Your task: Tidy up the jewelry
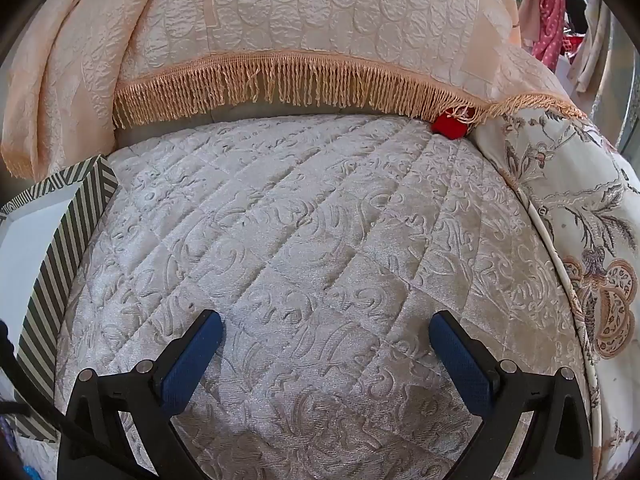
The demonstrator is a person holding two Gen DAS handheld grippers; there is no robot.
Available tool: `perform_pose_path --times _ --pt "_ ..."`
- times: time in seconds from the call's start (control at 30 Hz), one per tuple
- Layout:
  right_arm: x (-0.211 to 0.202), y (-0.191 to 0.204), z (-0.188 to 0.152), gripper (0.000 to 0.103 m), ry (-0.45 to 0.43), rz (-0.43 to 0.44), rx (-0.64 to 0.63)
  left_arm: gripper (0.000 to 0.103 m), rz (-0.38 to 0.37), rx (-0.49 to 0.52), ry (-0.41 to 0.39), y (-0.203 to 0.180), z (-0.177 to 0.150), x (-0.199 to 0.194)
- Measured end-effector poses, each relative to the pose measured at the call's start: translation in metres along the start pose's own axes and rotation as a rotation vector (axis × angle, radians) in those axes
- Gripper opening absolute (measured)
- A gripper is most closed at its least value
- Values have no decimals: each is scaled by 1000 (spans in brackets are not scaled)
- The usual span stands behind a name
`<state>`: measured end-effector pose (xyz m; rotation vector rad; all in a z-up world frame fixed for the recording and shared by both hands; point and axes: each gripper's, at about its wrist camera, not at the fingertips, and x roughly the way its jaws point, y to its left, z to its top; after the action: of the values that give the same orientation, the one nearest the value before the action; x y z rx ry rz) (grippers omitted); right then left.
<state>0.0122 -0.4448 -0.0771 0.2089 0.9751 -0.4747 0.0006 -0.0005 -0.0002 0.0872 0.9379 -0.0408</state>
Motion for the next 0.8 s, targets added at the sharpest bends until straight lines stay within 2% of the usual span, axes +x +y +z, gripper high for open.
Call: perform_pose_path --times 0.03,0.17,0.3,0.43,0.6,0.8 --pt "-1 0 -1 103 -25 -2 0 47 3 7 0 0 1 1" --pt "-1 -1 3 103 66 15 2 47 11 5 -42 2 -11 -12" --pt "-19 4 -4 102 120 104 -47 47 13 -1 -31 3 -11 -22" --pt "-69 14 -23 102 77 171 -46 47 3 -6 -18 3 -8 -28" --pt "-138 39 -48 102 13 308 -48 47 -1 -9 -38 3 -10 -42" --pt "-186 79 -82 102 -43 357 -132 47 -8 -11 -64 7 -15 -57"
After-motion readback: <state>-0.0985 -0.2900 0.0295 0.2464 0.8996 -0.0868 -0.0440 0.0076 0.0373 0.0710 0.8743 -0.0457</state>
